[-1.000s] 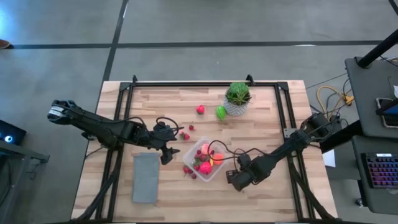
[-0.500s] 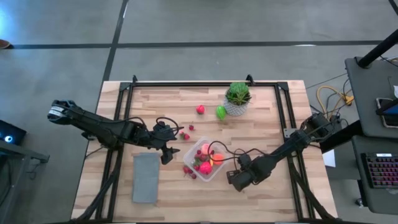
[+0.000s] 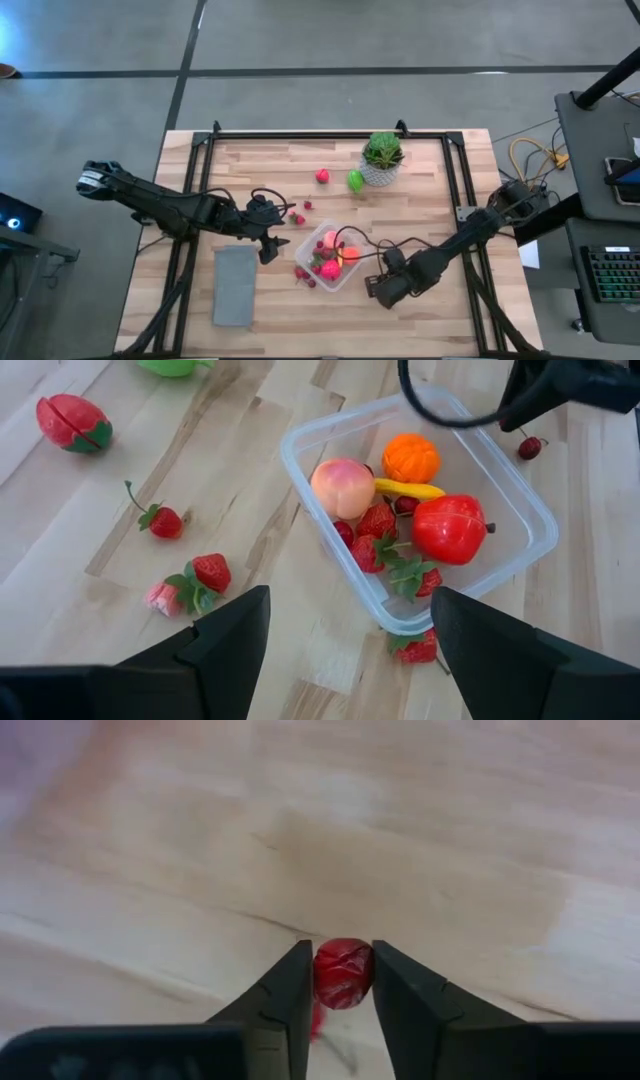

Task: Pick and placing Produce into tupperware
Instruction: Put the red cherry into the transparent bin

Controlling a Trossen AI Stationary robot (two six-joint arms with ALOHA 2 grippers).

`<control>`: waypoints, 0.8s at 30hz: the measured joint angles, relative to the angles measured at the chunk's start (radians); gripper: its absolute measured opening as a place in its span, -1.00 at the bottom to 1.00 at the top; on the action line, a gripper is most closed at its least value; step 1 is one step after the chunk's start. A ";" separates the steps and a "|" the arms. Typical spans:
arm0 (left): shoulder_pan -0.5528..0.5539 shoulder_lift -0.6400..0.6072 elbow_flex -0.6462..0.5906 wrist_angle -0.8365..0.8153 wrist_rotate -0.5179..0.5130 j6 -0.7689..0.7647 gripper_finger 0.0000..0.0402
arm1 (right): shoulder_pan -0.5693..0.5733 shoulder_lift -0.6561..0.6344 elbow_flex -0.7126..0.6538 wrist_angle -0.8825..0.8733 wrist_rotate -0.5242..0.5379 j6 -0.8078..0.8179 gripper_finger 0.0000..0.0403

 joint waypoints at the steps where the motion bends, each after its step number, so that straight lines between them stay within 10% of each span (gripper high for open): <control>1: 0.000 0.000 0.000 0.000 0.000 0.000 0.31 | 0.001 -0.012 0.000 0.003 0.020 0.000 -0.56; 11: 0.000 0.003 0.000 0.000 -0.005 -0.004 0.31 | -0.045 -0.192 0.000 -0.006 0.265 -0.139 -0.55; 24: 0.000 0.003 0.000 -0.013 -0.023 -0.006 0.31 | -0.304 -0.183 0.000 0.304 0.156 -0.621 -0.45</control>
